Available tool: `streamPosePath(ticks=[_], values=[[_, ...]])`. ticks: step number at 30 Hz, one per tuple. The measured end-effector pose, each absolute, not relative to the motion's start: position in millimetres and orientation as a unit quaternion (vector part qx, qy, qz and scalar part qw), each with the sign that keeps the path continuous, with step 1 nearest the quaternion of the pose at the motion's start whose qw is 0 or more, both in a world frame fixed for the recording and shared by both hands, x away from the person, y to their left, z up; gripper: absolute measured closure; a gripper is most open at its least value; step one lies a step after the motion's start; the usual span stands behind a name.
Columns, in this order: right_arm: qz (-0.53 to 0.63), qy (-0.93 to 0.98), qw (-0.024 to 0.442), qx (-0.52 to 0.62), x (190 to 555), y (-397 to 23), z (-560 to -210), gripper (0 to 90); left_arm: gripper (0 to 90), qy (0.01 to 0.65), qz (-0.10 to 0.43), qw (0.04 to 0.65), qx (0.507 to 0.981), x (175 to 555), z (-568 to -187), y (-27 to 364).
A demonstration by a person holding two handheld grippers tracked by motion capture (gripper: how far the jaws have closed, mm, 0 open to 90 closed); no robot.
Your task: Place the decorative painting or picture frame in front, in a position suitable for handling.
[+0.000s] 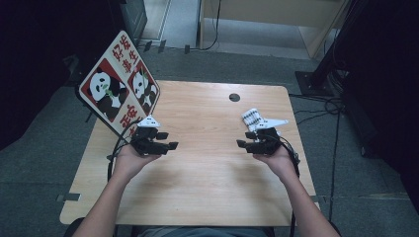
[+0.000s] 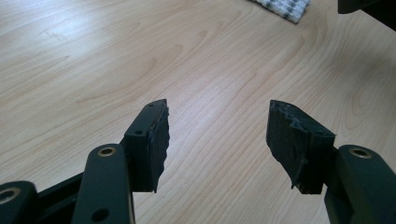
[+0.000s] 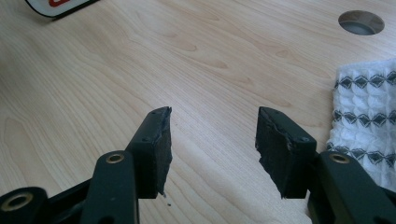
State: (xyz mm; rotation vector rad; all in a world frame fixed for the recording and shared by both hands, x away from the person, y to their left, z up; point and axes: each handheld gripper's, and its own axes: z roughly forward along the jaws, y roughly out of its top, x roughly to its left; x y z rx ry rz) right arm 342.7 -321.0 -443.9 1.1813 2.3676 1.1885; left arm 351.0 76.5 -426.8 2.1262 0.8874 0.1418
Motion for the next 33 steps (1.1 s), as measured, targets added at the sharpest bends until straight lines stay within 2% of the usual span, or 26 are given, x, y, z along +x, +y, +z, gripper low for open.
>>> streamPosePath(ticks=[33], values=[[0.400,0.816,0.110,0.402,350.9,-318.2,-443.6,42.4,38.0,0.358,0.048,0.411,0.837,345.1,-423.7,89.1]])
